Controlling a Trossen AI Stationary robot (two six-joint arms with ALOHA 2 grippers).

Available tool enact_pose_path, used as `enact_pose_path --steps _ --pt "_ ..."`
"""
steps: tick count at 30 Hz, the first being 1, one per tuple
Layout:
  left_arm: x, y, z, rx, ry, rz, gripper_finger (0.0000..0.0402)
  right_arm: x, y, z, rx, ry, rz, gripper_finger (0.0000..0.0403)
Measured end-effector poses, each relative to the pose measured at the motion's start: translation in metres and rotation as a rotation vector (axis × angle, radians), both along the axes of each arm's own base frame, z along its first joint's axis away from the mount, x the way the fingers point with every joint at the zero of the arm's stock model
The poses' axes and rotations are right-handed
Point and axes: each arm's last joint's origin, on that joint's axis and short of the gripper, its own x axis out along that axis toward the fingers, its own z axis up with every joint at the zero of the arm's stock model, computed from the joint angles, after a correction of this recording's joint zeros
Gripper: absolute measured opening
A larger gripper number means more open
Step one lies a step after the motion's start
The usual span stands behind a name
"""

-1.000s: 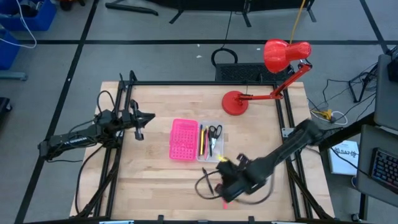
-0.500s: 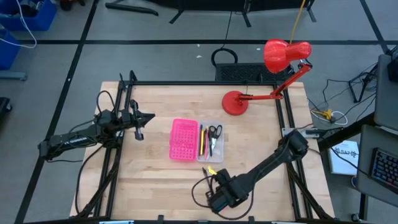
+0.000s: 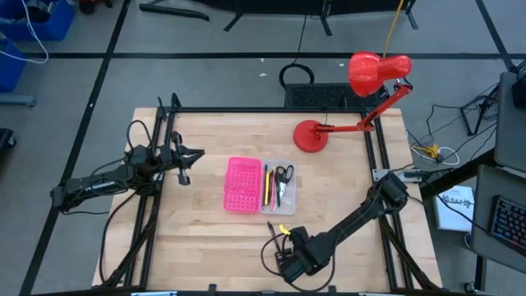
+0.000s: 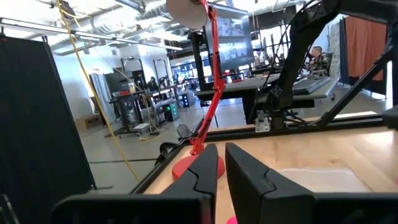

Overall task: Pick & place school supplies into a supply box
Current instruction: Put the pink pen into the pink supply box

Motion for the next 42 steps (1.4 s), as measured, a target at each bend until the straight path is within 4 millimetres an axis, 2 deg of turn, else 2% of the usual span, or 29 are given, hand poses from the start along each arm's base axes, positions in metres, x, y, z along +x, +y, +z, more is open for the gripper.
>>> enact_pose_path --steps 8,12,19,23,29,32,38,42 --pt "0.0 0.0 0.0 -0.005 0.005 -0.001 0.0042 -0.005 0.0 -0.032 0.149 -0.01 0.011 0.0214" --pt "0.0 0.0 -0.002 -0.011 0.022 -0.001 0.0042 -0.015 -0.004 -0.046 0.187 0.077 0.031 0.0196" --pt "0.0 0.0 -0.002 -0.036 0.017 -0.006 0.0042 -0.031 -0.014 -0.067 0.178 0.176 0.04 0.0136" --pt "0.0 0.0 -0.002 -0.055 0.013 -0.009 0.0042 -0.036 -0.018 -0.072 0.167 0.193 0.058 0.0092" --pt "0.0 0.0 -0.002 -0.053 0.013 -0.008 0.0042 -0.037 -0.02 -0.072 0.118 0.164 0.173 0.0036" --pt "0.0 0.0 -0.002 -0.051 0.013 -0.008 0.0042 -0.037 -0.02 -0.072 0.088 0.144 0.222 0.0033" --pt "0.0 0.0 -0.002 -0.051 0.012 -0.008 0.0042 -0.037 -0.02 -0.072 0.069 0.129 0.255 0.0053" --pt "0.0 0.0 -0.002 -0.049 0.008 -0.008 0.0042 -0.036 -0.019 -0.072 0.015 0.08 0.261 0.0022"
